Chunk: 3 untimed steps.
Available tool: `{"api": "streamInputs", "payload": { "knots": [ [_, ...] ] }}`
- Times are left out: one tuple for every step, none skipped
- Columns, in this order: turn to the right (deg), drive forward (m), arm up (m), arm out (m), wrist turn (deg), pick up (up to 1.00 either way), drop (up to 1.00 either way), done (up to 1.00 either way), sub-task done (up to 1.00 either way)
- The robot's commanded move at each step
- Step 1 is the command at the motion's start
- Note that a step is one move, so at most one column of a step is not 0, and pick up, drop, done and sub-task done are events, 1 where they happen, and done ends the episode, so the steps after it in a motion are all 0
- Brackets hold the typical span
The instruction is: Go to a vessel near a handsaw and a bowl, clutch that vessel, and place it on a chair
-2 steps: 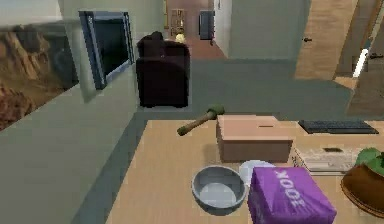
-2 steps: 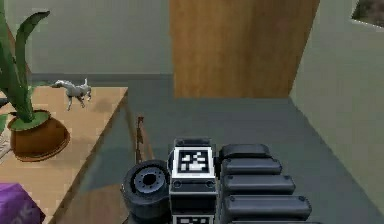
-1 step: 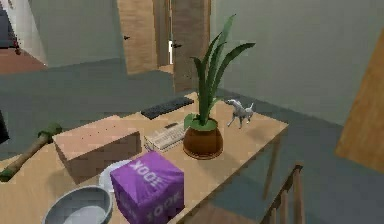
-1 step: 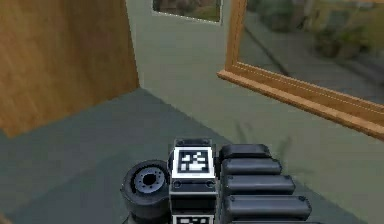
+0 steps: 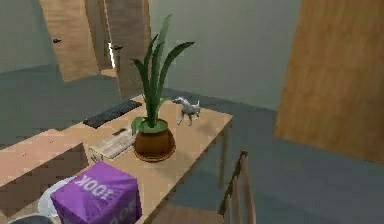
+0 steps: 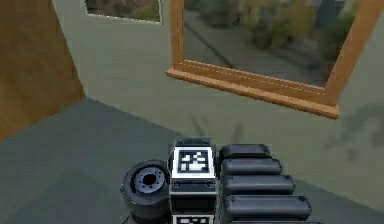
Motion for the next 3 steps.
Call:
{"api": "streamInputs", "payload": {
  "knots": [
    [-45.0,0.0,0.0,0.0,0.0,0.0,0.0,0.0,0.0],
    [-12.0,0.0,0.0,0.0,0.0,0.0,0.0,0.0,0.0],
    [45.0,0.0,0.0,0.0,0.0,0.0,0.0,0.0,0.0]
  ]
}}
